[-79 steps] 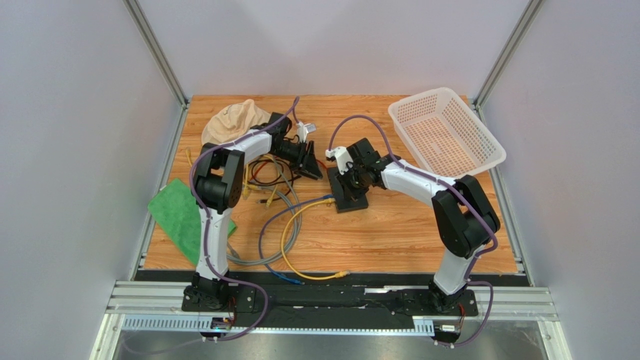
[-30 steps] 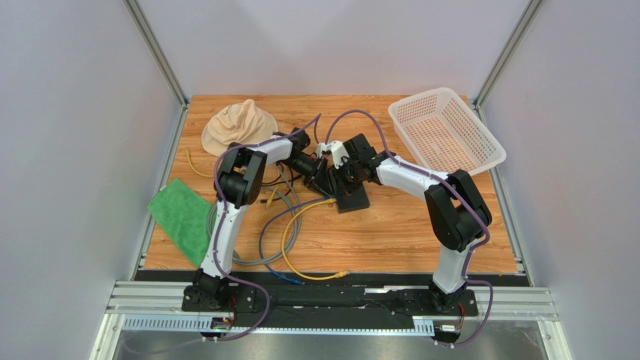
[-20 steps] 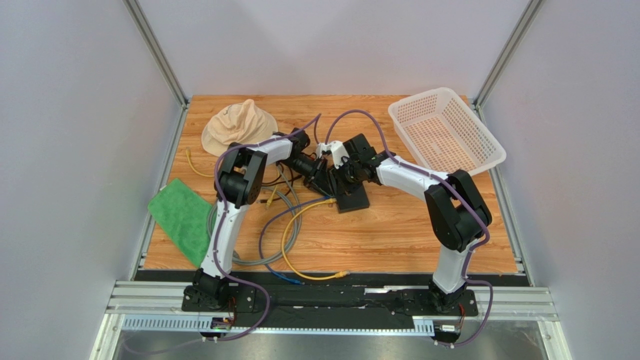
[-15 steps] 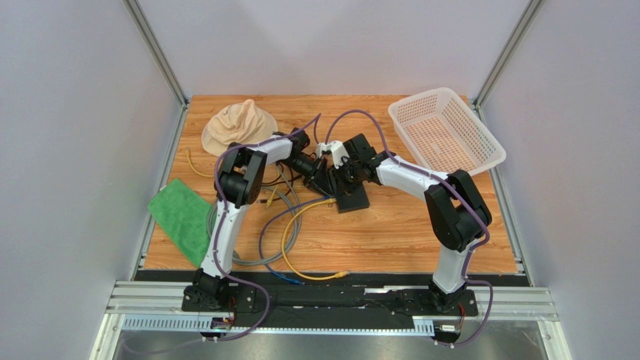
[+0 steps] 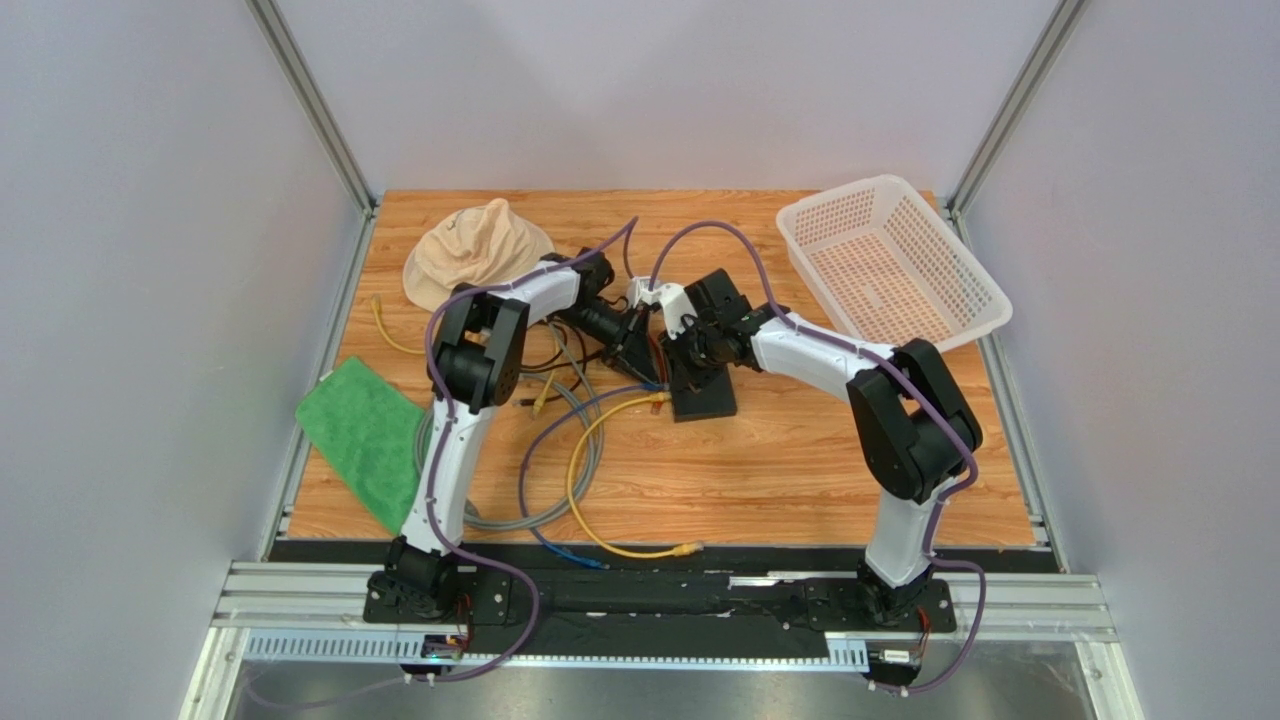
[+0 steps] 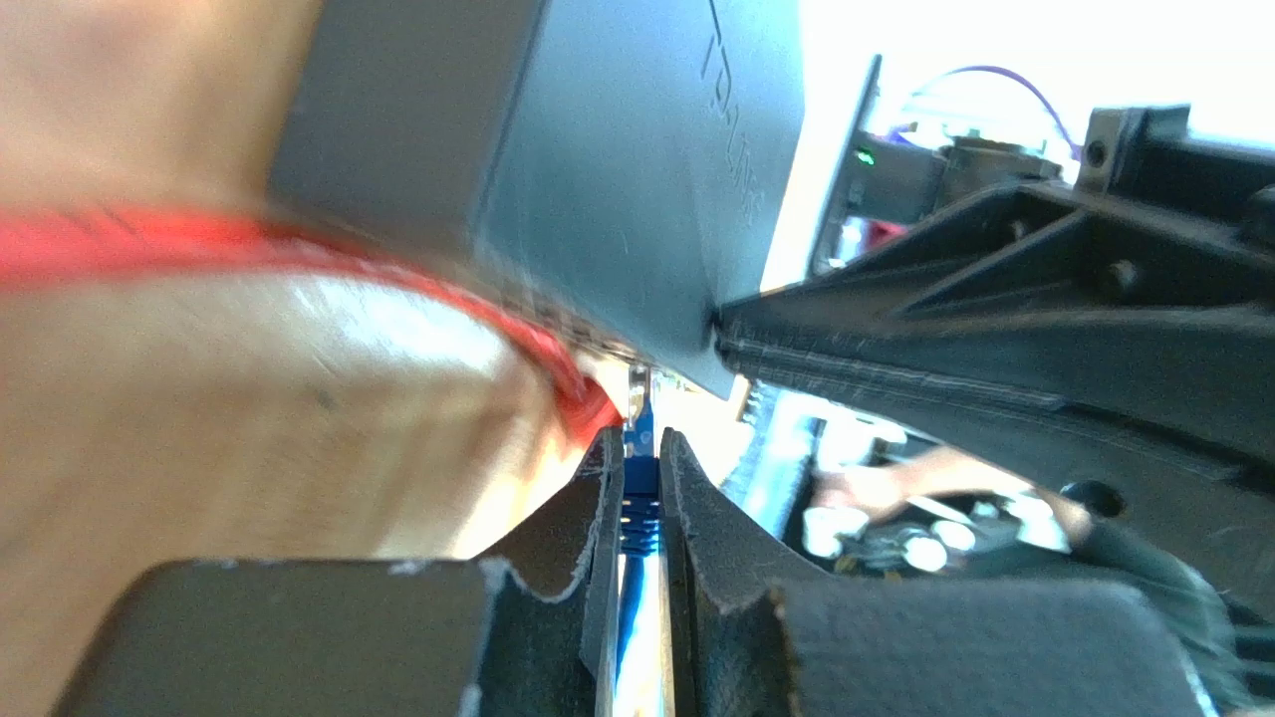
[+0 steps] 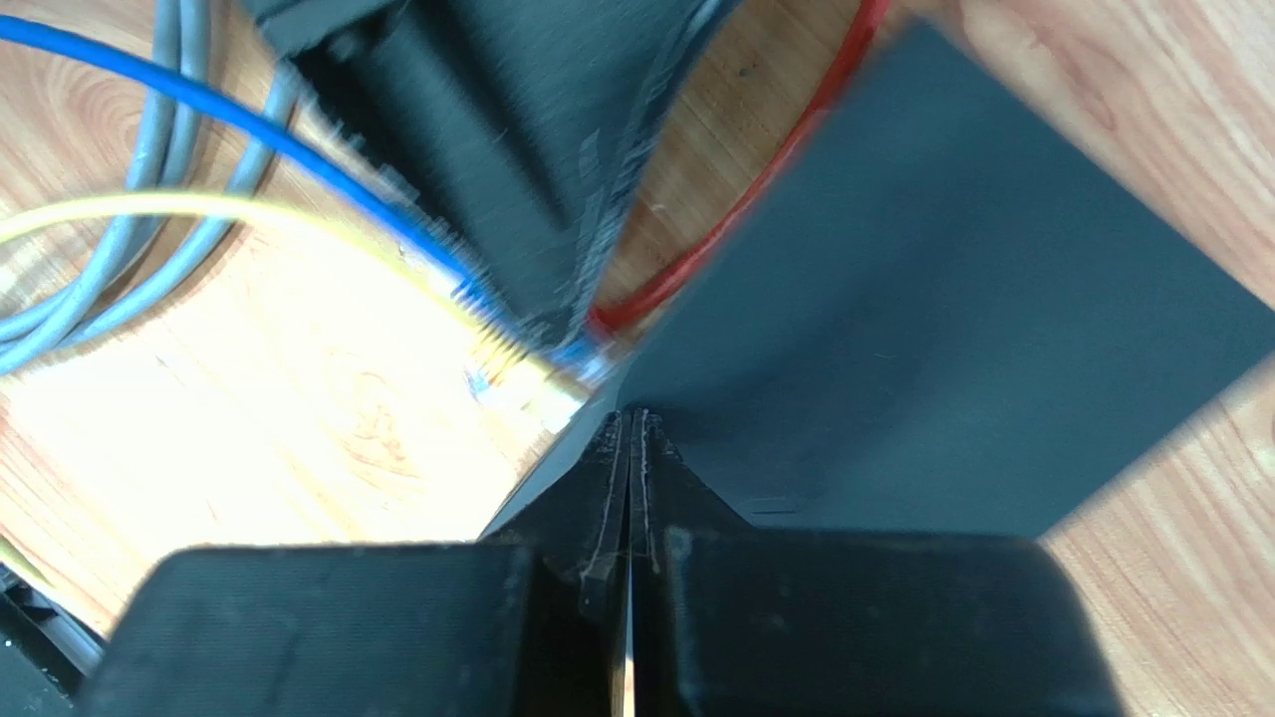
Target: Pull the plug from the switch port
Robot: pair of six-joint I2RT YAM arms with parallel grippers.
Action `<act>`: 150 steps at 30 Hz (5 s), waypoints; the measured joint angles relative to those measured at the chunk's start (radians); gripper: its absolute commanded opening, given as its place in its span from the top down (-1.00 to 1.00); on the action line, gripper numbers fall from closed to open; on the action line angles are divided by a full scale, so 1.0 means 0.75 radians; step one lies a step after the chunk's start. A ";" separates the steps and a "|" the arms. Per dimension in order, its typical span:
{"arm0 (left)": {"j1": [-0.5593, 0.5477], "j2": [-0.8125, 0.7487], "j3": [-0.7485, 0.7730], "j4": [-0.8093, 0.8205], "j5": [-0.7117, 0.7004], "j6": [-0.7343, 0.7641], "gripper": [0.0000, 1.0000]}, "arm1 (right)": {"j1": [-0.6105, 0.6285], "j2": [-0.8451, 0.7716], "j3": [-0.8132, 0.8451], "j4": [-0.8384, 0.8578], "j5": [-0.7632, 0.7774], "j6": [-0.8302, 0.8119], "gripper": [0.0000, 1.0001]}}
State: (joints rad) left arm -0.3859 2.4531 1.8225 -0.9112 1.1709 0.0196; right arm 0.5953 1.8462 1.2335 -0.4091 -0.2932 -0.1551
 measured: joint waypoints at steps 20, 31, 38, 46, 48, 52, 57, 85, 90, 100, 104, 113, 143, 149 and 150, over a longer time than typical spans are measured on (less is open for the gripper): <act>0.064 0.003 0.172 -0.269 -0.113 0.255 1.00 | 0.000 0.005 -0.013 -0.002 -0.008 -0.005 1.00; 0.421 -0.025 0.765 -0.250 -0.677 0.328 0.46 | 0.004 0.005 -0.002 -0.017 0.010 -0.022 1.00; 0.426 -0.031 0.839 -0.162 -0.936 0.329 -0.04 | 0.008 0.010 0.027 -0.059 0.090 -0.044 1.00; 0.235 -0.522 0.324 0.192 -0.978 0.215 -0.46 | -0.035 -0.057 0.033 -0.109 0.326 -0.061 1.00; 0.171 -0.717 0.117 0.343 -0.913 0.136 -0.30 | -0.083 -0.117 0.033 -0.122 0.355 -0.052 1.00; 0.098 -0.800 0.034 0.527 -0.717 -0.031 0.00 | -0.166 -0.197 0.024 -0.116 0.386 -0.028 1.00; 0.060 -0.644 -0.106 0.613 -0.637 -0.113 0.60 | -0.184 -0.204 -0.097 -0.126 0.349 0.001 1.00; -0.062 -0.099 0.190 0.407 -0.871 -0.069 -0.21 | -0.175 -0.232 -0.242 -0.093 0.215 0.046 1.00; -0.044 -0.090 0.312 0.464 -1.321 -0.053 -0.23 | -0.175 -0.240 -0.251 -0.091 0.215 0.045 1.00; 0.164 -0.363 0.088 0.456 -0.948 -0.049 -0.13 | -0.175 -0.240 -0.241 -0.098 0.208 0.037 1.00; 0.147 -0.416 0.057 0.434 -0.564 -0.047 -0.12 | -0.175 -0.235 -0.174 -0.122 0.145 0.044 1.00; -0.077 -0.209 0.017 0.259 -0.241 0.008 -0.12 | -0.175 -0.217 -0.122 -0.133 0.050 0.050 1.00; -0.150 -0.096 0.017 0.084 -0.250 0.123 0.08 | -0.175 -0.259 -0.259 -0.150 0.039 0.034 0.99; -0.156 -0.096 0.024 0.034 -0.259 0.149 0.17 | -0.175 -0.308 -0.309 -0.145 0.037 0.019 0.98; -0.157 -0.093 0.034 -0.004 -0.270 0.167 0.14 | -0.175 -0.309 -0.318 -0.142 0.036 0.016 0.98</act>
State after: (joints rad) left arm -0.5037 2.3836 1.8481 -0.9142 0.9688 0.1448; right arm 0.4637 1.6146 0.9947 -0.5156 -0.2661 -0.1429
